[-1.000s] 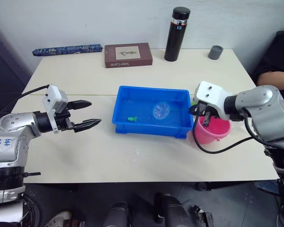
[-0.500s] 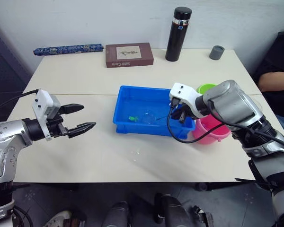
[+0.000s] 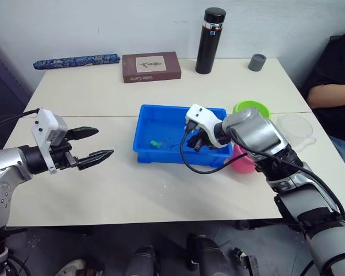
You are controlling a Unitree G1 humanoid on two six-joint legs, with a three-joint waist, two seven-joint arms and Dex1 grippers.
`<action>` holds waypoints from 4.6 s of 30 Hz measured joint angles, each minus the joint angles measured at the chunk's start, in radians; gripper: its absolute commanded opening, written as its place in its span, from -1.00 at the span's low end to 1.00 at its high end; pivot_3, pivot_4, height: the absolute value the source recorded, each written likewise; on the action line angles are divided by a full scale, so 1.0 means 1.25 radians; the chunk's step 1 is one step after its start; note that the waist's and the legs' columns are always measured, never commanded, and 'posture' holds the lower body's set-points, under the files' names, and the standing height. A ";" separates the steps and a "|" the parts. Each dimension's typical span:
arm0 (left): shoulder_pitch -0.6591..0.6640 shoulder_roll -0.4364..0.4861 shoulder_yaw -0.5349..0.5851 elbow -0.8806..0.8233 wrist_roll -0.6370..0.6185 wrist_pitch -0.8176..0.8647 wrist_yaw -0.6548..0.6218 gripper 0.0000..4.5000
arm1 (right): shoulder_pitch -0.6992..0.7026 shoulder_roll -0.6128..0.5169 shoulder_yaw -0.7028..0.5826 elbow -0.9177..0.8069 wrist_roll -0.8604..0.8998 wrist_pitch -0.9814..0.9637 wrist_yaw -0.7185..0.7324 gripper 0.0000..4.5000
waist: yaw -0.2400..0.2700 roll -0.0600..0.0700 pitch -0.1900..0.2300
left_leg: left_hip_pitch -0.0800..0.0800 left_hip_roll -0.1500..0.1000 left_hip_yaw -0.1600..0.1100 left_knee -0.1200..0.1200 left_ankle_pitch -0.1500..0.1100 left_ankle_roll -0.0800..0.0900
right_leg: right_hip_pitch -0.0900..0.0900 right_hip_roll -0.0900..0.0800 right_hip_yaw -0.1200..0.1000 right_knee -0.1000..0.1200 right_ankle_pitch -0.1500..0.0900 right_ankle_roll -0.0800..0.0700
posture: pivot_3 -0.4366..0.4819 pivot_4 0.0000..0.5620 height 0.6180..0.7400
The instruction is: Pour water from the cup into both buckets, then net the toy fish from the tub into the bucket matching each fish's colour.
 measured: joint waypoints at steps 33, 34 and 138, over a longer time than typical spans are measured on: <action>-0.245 -0.103 -0.253 0.175 0.079 -0.159 -0.073 0.98 | 0.207 -0.253 -0.427 -0.305 0.243 0.118 -0.121 -1.00 | 0.020 0.000 0.000 | 0.000 -0.001 0.000 -0.004 0.001 0.000 | 0.000 0.000 0.000 -0.002 0.000 0.000 | -0.05 -0.47 1.00; -0.264 -0.113 -0.261 0.186 0.081 -0.167 -0.075 0.98 | 0.210 -0.277 -0.447 -0.305 0.248 0.118 -0.125 -1.00 | 0.021 0.000 0.000 | 0.000 -0.001 0.000 -0.004 0.001 0.000 | 0.000 0.000 0.000 -0.002 0.000 0.000 | -0.05 -0.47 1.00; -0.241 -0.044 -0.191 0.222 0.020 -0.129 -0.258 0.98 | 0.308 -0.499 -0.326 -0.249 0.204 -0.565 0.323 -1.00 | 0.020 0.000 0.000 | 0.003 0.001 0.001 -0.002 0.002 0.000 | 0.002 0.001 0.001 -0.001 0.000 0.000 | -0.05 -0.47 1.00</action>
